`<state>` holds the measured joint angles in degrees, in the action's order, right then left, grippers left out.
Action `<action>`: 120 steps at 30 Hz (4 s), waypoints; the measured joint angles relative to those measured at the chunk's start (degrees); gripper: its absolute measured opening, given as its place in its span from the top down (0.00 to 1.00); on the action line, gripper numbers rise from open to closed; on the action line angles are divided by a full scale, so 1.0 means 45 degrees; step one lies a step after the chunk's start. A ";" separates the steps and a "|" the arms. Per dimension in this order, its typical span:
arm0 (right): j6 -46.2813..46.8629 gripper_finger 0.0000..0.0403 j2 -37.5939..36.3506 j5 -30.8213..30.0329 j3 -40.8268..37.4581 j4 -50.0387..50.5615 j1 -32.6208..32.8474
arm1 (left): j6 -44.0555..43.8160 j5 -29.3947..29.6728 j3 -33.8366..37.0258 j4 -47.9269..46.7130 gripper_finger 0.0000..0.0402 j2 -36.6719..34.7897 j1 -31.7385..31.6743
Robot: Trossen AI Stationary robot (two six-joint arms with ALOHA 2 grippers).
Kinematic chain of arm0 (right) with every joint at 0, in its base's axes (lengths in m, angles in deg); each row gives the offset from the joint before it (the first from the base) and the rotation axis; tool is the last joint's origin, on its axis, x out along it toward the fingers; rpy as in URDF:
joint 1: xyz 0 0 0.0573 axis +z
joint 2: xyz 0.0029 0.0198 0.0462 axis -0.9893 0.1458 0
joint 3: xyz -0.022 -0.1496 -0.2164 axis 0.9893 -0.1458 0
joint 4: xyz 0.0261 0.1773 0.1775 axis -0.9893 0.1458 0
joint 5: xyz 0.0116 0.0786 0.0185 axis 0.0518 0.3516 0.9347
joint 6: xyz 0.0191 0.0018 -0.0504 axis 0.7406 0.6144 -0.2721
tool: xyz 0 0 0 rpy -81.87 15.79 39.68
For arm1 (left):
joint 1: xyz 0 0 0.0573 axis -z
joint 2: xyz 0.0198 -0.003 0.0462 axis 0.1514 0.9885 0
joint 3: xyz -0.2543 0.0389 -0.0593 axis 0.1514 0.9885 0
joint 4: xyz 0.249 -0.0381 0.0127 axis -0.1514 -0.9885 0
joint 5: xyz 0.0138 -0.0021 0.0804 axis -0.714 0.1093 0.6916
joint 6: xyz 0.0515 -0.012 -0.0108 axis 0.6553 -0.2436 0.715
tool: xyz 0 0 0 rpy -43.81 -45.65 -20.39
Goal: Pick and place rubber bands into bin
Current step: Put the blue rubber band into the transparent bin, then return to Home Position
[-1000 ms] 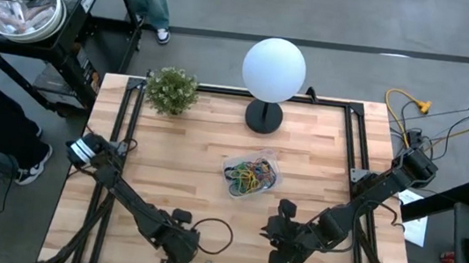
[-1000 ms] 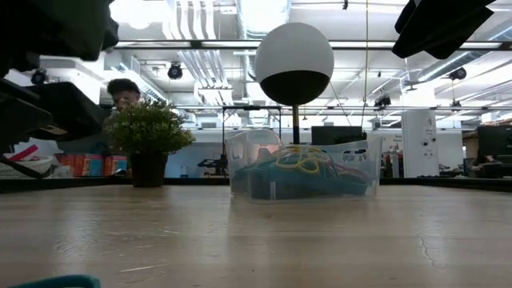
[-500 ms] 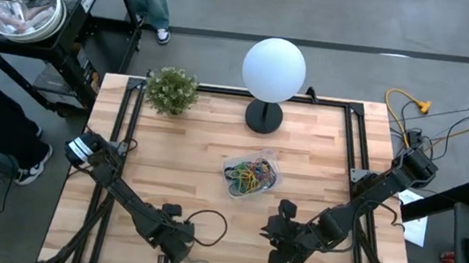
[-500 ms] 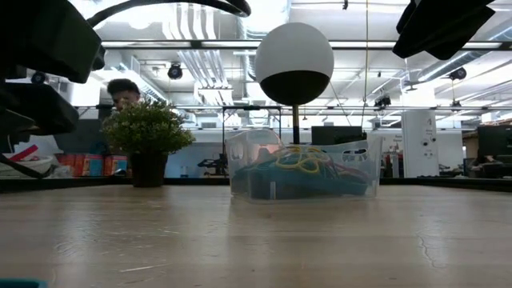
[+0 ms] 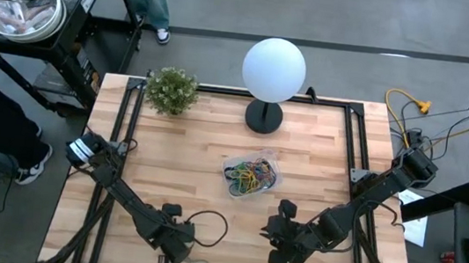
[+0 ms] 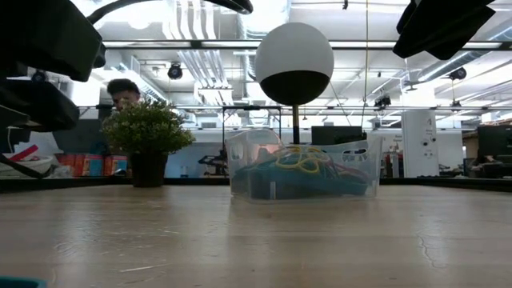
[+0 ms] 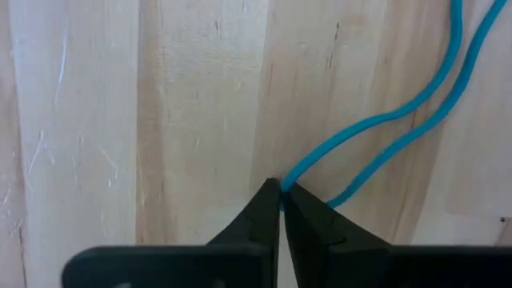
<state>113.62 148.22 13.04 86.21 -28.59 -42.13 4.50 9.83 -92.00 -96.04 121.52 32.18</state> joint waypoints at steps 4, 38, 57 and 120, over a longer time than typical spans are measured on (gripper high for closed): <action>-0.0005 0.85 0.0000 0.0005 0.0000 0.0005 0.0010 | -0.0015 0.0812 -0.0149 0.0011 1.00 -0.0480 -0.0118; -0.0354 0.86 -0.0005 0.0092 -0.0267 0.0101 0.0486 | 0.6685 0.4082 -0.4290 0.0931 1.00 -0.2579 -0.7012; -0.1061 0.86 -0.0010 -0.0010 -0.0146 0.0110 0.0471 | 0.6780 0.2073 -0.4235 0.1541 1.00 -0.1270 -0.8490; -1.1850 0.86 -0.6296 0.5598 0.2755 0.2084 -0.7964 | 1.2017 -0.0612 -0.3898 0.4178 0.59 -0.6114 -0.8974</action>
<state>60.30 119.89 38.23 98.60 -19.21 -77.97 58.58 7.07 -109.54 -77.24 94.01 -8.21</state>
